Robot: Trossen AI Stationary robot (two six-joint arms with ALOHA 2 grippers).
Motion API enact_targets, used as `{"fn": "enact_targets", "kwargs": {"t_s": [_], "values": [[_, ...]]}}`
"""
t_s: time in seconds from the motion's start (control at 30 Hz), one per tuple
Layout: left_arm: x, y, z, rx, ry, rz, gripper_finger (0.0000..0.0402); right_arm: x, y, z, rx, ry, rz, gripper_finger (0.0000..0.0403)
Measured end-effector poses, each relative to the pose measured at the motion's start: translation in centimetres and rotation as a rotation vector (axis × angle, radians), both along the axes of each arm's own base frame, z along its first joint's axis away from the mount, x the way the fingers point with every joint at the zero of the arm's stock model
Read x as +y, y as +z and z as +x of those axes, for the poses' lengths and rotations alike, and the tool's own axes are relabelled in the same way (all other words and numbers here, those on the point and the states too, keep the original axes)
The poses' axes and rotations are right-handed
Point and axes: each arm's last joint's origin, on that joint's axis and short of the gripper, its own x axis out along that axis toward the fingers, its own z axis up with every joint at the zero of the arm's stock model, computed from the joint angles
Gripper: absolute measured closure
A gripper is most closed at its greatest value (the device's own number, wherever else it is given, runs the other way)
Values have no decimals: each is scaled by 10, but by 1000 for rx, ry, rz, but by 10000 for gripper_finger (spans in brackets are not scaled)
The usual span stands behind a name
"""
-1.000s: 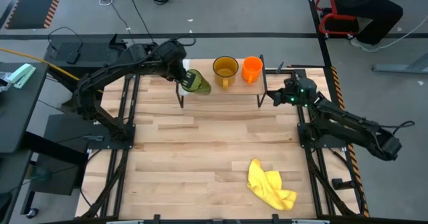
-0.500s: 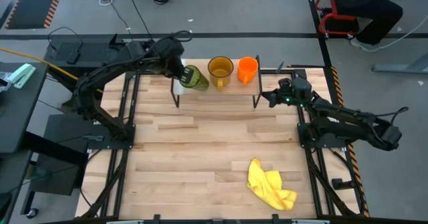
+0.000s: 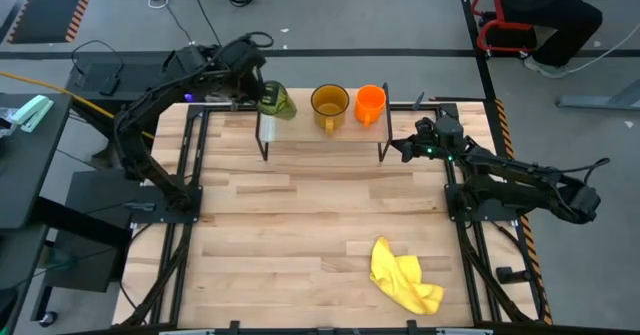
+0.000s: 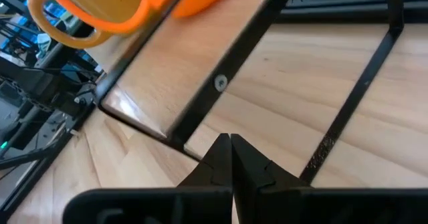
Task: Stack small to large cups/mugs on shelf
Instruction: Put the green cup on the shelf
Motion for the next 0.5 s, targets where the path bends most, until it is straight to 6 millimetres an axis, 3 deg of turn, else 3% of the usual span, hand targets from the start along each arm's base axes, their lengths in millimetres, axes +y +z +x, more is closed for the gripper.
{"fn": "enact_targets", "kwargs": {"t_s": [0.1, 0.3, 0.5], "values": [[6, 1, 2, 40, 20, -40, 390, 1, -1, 0, 8, 0, 8, 403], [30, -14, 31, 113, -31, -104, 390, 1, -2, -1, 24, 5, 10, 403], [50, -8, 42, 63, -33, -91, 390, 2, -4, -2, 48, 15, 2, 403]]}}
